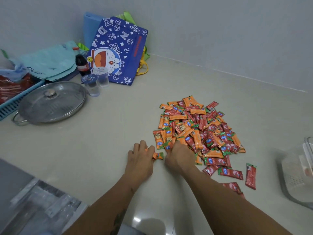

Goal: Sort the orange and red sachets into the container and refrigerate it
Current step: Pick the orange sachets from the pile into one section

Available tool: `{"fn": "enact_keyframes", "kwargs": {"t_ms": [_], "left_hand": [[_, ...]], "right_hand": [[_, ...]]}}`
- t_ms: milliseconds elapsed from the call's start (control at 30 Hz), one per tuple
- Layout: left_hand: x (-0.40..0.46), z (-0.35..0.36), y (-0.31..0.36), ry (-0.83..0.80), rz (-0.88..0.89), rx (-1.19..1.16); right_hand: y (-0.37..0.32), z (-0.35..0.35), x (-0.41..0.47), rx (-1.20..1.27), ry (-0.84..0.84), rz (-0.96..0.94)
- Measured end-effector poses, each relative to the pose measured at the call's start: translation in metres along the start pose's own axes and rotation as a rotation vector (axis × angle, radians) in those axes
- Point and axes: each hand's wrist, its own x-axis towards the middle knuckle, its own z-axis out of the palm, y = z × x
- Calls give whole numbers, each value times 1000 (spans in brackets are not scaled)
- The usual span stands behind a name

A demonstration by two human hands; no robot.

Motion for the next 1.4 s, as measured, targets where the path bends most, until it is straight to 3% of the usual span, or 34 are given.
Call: {"fn": "enact_keyframes", "kwargs": {"t_ms": [233,533,733,933,1133,1267,1400], "left_hand": [[-6,7,-8,70,100,20],[-4,18,-10,293,238,-60],[-7,19,-1,119,130,-140],[-8,15,5,37,60,-74],[8,-13,13,7,25,-191],[41,-56,46,37,146,-368],[54,-79,96,-23,285,-388]], "right_hand": [[11,-21,-4,303,-138,24],[55,-33,-1,418,-82,-11],[47,-25,7,308,-52,22],[33,-13,3,149,-10,35],[49,-21,-3,288,-17,-72],[79,-58,-21,378,47,-116],[121,-114,-40,291,196,-162]]}}
